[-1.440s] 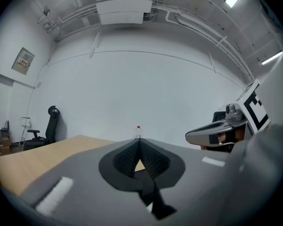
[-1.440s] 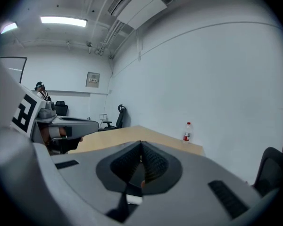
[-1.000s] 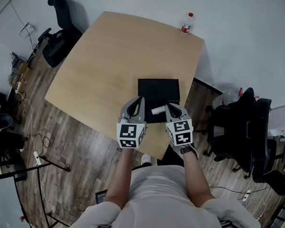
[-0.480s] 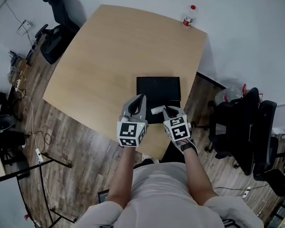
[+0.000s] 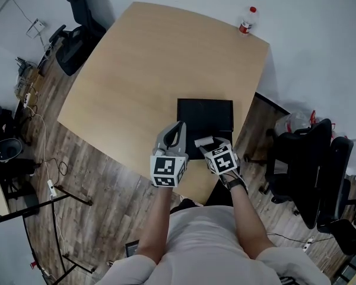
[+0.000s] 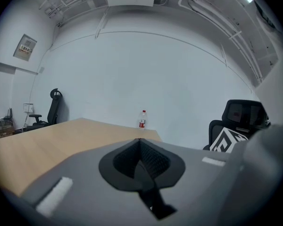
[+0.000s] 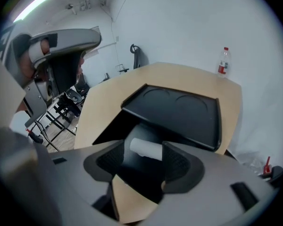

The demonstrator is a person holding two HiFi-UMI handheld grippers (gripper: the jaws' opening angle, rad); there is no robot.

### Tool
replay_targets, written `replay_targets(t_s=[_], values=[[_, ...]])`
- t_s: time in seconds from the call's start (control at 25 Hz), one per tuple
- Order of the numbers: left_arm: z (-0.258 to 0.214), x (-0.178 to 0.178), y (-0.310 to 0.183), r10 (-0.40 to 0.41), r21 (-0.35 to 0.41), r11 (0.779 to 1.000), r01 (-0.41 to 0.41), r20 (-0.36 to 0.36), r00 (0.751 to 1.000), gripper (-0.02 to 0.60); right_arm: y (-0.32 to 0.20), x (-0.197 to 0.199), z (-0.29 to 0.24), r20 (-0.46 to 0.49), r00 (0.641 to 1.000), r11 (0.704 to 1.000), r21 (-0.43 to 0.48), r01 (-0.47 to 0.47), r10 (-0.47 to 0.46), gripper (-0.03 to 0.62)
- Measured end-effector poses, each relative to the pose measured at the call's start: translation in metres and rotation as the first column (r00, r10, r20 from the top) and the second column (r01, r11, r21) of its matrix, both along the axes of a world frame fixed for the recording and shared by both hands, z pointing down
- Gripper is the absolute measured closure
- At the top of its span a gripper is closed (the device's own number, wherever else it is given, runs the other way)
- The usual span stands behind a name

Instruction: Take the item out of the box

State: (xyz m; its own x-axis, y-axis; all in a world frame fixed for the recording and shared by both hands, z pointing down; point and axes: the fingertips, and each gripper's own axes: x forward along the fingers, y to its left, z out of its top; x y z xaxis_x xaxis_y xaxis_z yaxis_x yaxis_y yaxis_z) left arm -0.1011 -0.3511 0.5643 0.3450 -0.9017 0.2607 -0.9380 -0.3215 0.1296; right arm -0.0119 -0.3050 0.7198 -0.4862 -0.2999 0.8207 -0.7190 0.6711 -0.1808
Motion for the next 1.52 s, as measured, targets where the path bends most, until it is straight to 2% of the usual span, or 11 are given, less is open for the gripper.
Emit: replay_targets(t_s=[0.16, 0.4, 0.6, 0.72, 0.96, 1.16, 1.28, 1.52], values=[[0.006, -0.006, -0.002, -0.016, -0.010, 1.000, 0.016, 0.000, 1.000, 0.575, 0.002, -0.002, 0.017, -0.036, 0.999, 0.999, -0.040, 0.000, -0.001, 0.344], [0.012, -0.013, -0.003, -0.021, -0.028, 0.999, 0.021, 0.004, 1.000, 0.575, 0.001, -0.008, 0.029, -0.025, 0.999, 0.994, -0.106, -0.030, 0.027, 0.274], [0.015, -0.020, -0.003, -0.030, -0.036, 0.999, 0.030, 0.007, 1.000, 0.575, -0.006, -0.009, 0.042, -0.051, 0.996, 0.989, -0.124, -0.084, 0.079, 0.197], [0.015, -0.024, -0.004, -0.035, -0.037, 0.999, 0.036, 0.009, 0.999, 0.575, -0.010, -0.006, 0.051, -0.092, 0.989, 0.982, -0.141, -0.129, 0.117, 0.174], [0.017, -0.028, -0.002, -0.038, -0.041, 0.998, 0.039, 0.016, 0.999, 0.575, -0.007, -0.004, 0.065, -0.115, 0.982, 0.968, -0.189, -0.167, 0.147, 0.169], [0.017, -0.031, -0.001, -0.042, -0.043, 0.998, 0.043, 0.017, 0.999, 0.575, -0.018, -0.001, 0.062, -0.167, 0.964, 0.965, -0.128, -0.229, 0.207, 0.172], [0.018, -0.031, -0.001, -0.044, -0.047, 0.998, 0.045, 0.020, 0.999, 0.575, -0.022, -0.001, 0.065, -0.190, 0.959, 0.966, -0.109, -0.234, 0.211, 0.172], [0.015, -0.032, -0.001, -0.043, -0.046, 0.998, 0.044, 0.022, 0.999, 0.575, -0.016, -0.005, 0.072, -0.214, 0.959, 0.966, -0.136, -0.220, 0.188, 0.174]])
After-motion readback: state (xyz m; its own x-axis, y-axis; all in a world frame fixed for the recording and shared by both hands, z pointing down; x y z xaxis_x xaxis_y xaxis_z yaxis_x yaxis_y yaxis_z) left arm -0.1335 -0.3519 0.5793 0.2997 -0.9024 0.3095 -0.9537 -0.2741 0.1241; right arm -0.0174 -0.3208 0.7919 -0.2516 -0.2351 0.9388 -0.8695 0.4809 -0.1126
